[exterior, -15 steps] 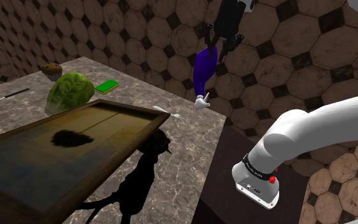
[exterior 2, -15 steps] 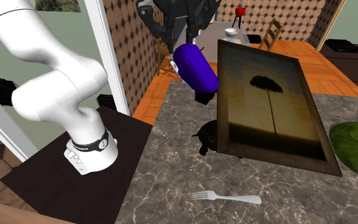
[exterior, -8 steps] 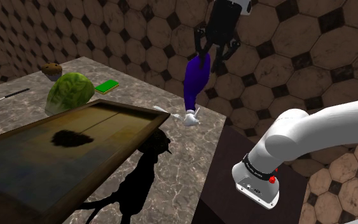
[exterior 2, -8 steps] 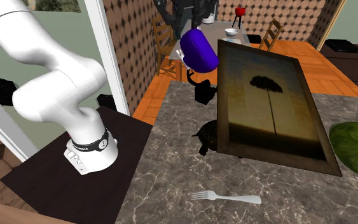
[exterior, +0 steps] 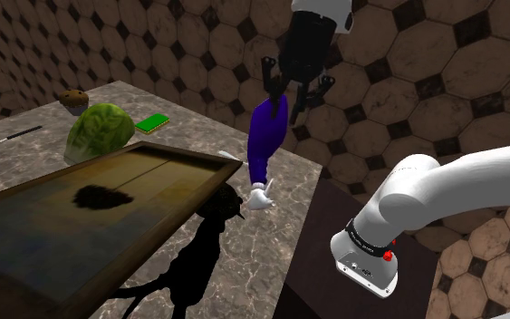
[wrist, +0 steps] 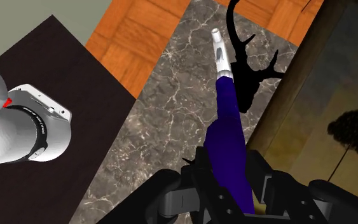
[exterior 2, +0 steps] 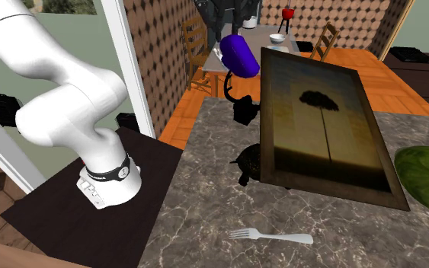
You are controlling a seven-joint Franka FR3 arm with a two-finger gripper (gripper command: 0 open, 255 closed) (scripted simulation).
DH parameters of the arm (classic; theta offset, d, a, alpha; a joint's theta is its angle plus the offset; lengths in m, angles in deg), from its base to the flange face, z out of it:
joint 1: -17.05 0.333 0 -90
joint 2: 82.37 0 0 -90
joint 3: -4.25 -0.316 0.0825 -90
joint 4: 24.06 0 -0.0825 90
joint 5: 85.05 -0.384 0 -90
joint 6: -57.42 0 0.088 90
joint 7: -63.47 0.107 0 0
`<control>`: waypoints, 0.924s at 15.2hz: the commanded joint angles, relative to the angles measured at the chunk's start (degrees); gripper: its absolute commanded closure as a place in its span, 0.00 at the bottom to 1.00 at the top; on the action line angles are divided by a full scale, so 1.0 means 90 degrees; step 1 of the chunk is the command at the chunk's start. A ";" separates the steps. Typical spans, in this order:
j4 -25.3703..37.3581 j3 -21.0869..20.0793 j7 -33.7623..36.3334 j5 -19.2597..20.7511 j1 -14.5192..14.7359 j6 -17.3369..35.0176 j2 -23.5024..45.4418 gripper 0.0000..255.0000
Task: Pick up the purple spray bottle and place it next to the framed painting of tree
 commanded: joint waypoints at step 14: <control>-0.1391 -0.0272 -0.0417 -0.0231 0.0061 0.1105 -0.0231 1.00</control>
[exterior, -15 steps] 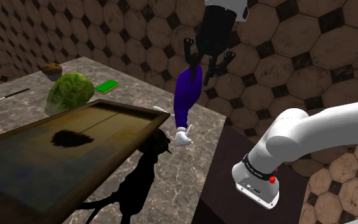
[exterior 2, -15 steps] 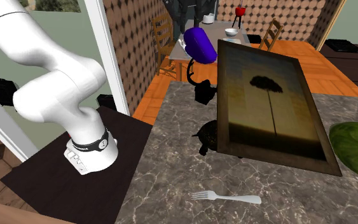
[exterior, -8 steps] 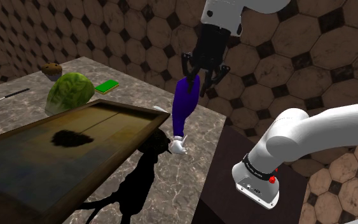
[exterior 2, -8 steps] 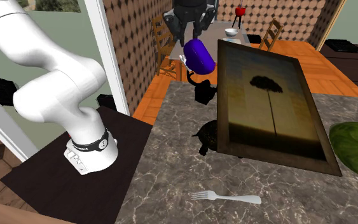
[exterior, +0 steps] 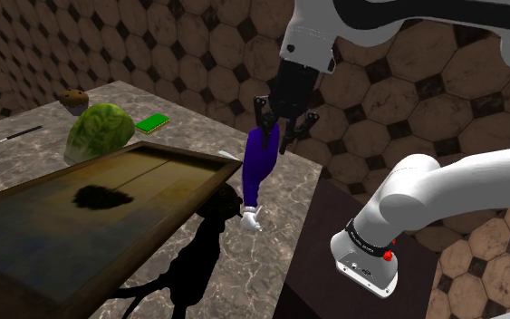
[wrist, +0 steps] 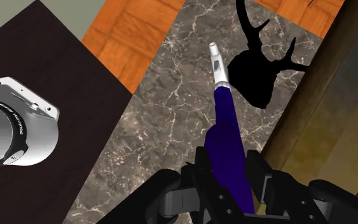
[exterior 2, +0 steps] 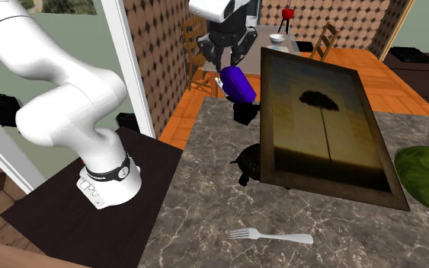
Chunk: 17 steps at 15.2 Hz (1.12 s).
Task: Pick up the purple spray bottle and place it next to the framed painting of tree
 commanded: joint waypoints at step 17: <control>-0.1361 -0.0410 -0.0519 -0.0415 0.0099 0.1432 0.0139 1.00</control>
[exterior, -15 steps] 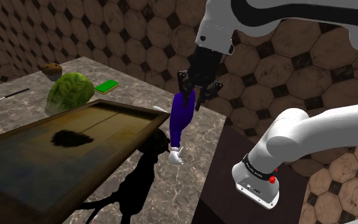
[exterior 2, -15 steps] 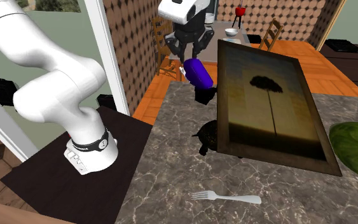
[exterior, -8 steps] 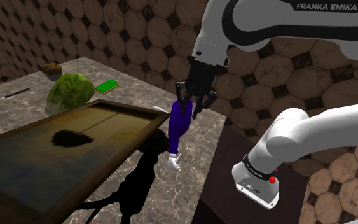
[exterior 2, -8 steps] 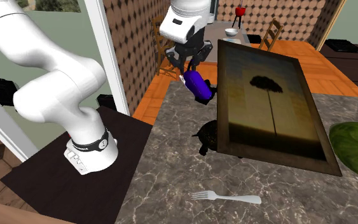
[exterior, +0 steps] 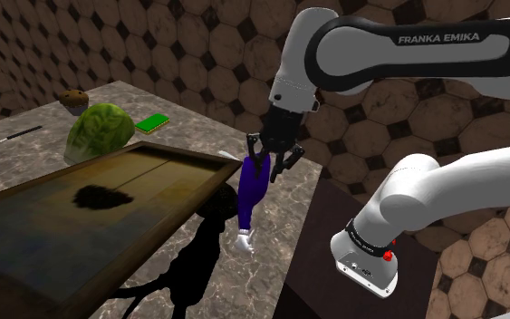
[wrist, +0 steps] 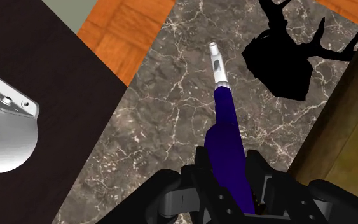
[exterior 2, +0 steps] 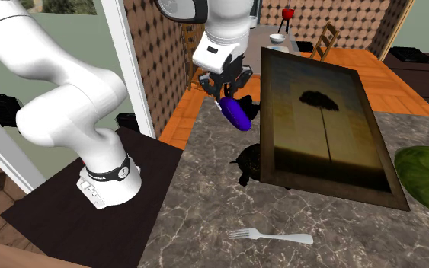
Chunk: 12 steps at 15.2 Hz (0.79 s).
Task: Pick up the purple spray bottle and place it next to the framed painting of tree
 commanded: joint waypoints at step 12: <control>-0.0762 -0.0352 -0.0438 -0.0409 0.0074 0.1191 0.0486 1.00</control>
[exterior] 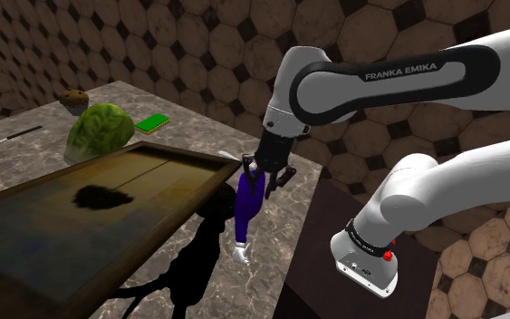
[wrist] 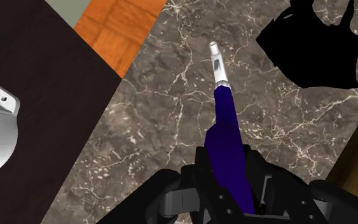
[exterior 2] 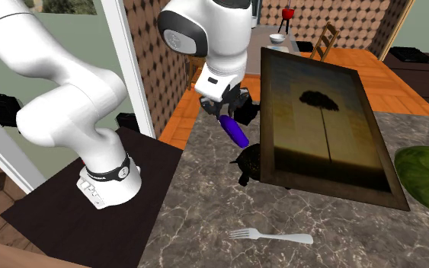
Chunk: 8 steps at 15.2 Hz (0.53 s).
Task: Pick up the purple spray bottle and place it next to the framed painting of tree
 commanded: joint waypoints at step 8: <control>-0.0410 -0.0262 -0.0355 -0.0345 0.0051 0.0937 0.0568 1.00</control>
